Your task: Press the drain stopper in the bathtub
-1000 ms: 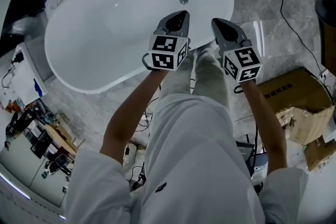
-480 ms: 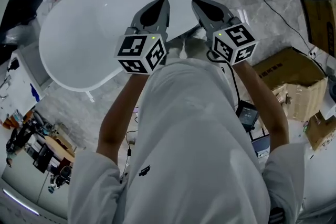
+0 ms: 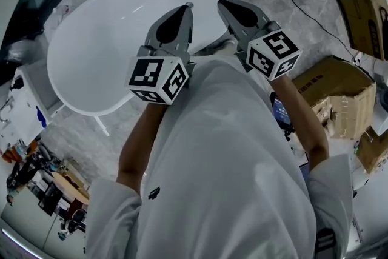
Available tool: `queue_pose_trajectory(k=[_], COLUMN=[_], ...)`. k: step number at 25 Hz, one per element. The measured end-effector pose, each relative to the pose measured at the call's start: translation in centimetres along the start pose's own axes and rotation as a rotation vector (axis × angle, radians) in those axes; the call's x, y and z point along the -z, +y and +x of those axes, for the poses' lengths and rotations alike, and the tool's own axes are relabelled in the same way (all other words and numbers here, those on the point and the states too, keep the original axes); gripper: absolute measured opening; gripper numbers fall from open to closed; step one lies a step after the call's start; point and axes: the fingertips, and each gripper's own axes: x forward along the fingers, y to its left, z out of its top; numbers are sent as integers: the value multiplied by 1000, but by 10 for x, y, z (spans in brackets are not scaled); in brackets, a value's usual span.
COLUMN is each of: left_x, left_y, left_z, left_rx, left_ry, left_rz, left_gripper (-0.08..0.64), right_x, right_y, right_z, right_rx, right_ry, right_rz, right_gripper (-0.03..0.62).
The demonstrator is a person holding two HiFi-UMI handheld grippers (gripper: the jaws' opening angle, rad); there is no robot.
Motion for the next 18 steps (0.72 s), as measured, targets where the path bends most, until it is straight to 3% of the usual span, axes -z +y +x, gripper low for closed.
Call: queue_pose_trajectory(k=[7, 12, 18], left_x=[0, 4, 3], left_y=[-12, -18, -29], left_z=[-34, -49, -51], left_rx=[-27, -9, 25], left_ry=[4, 9, 16], left_rz=[101, 110, 182], left_gripper=[3, 3, 3], right_x=[9, -10, -22], right_y=[43, 66, 80], right_z=[-14, -26, -33], right_rx=[-39, -4, 54], right_ry=[-5, -62, -113], right_rz=[68, -32, -163], right_gripper=[-3, -8, -8])
